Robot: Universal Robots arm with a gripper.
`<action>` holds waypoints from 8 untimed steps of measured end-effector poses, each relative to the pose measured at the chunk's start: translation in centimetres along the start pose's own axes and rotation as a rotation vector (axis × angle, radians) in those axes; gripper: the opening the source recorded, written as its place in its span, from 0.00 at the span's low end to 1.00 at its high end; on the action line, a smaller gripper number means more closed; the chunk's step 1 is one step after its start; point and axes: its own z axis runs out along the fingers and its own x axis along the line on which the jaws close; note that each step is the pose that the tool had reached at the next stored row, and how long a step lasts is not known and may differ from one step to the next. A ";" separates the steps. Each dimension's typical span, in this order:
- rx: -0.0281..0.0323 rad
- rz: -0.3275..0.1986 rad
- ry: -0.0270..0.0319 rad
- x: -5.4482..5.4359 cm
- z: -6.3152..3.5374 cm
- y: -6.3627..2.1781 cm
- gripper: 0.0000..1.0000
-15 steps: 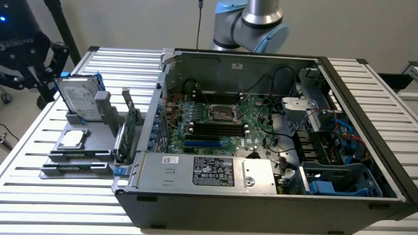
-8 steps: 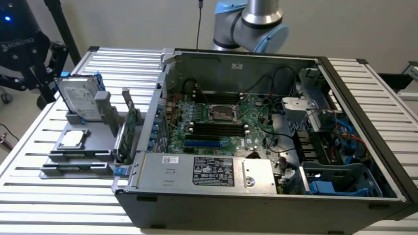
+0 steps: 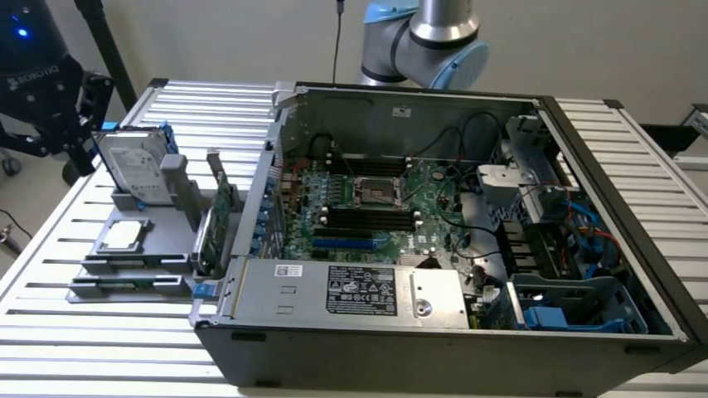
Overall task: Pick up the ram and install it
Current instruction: 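Pick up the ram and move it above insertion slot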
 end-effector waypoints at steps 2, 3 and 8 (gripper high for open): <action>-0.0017 -0.036 0.0023 0.0 0.06 0.00 0.11; -0.0025 -0.054 0.0034 0.0 0.09 0.00 0.11; -0.0010 -0.146 0.0052 0.0 0.32 -0.01 0.11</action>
